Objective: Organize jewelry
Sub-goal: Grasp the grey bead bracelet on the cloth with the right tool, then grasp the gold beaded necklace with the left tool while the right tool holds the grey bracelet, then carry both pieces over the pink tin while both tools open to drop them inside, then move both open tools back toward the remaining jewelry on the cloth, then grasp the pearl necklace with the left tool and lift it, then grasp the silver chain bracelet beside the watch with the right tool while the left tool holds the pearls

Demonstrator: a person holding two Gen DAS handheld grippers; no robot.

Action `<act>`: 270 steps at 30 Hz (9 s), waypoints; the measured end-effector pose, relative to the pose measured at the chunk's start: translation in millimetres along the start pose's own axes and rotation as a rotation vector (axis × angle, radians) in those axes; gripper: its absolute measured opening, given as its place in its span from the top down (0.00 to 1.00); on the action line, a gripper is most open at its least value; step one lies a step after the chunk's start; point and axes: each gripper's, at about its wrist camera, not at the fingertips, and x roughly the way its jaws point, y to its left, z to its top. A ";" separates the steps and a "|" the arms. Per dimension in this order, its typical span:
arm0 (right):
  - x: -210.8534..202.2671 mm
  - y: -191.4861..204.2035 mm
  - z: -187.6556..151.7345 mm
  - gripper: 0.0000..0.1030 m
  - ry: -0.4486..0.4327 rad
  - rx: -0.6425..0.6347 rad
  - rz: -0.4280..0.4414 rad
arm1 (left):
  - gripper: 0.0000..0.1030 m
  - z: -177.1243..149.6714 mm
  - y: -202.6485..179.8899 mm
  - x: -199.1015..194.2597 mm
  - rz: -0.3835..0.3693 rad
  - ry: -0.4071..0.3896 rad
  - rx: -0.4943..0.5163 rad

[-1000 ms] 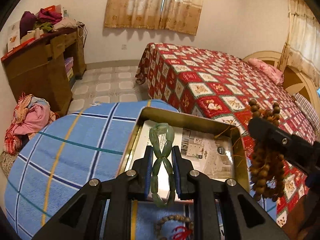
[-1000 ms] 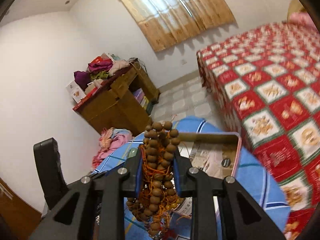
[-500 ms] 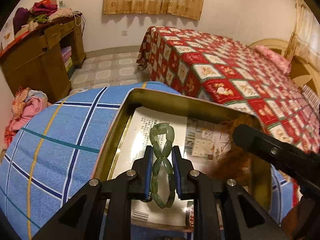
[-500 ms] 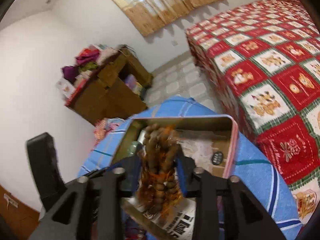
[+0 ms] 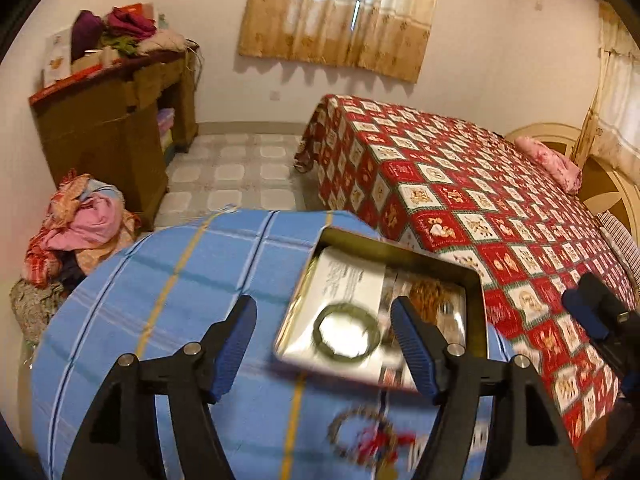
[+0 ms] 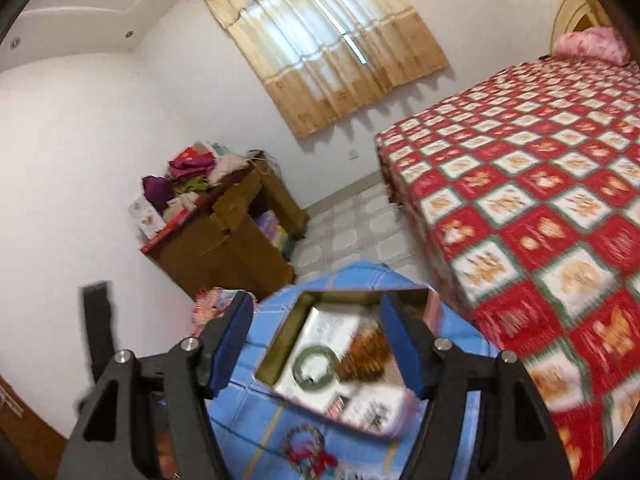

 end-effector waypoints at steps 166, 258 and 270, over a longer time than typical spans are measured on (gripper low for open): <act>64.6 -34.6 2.6 0.71 0.093 0.268 0.122 | 0.27 36.0 20.4 27.9 -0.102 -0.044 -0.080; -11.9 90.4 -191.8 0.59 0.442 -0.103 0.116 | 0.73 -199.4 101.0 -79.5 0.142 0.133 -0.042; 1.1 123.4 -170.0 0.59 0.391 -0.277 0.189 | 0.94 -189.1 136.2 -129.5 -0.032 -0.020 -0.149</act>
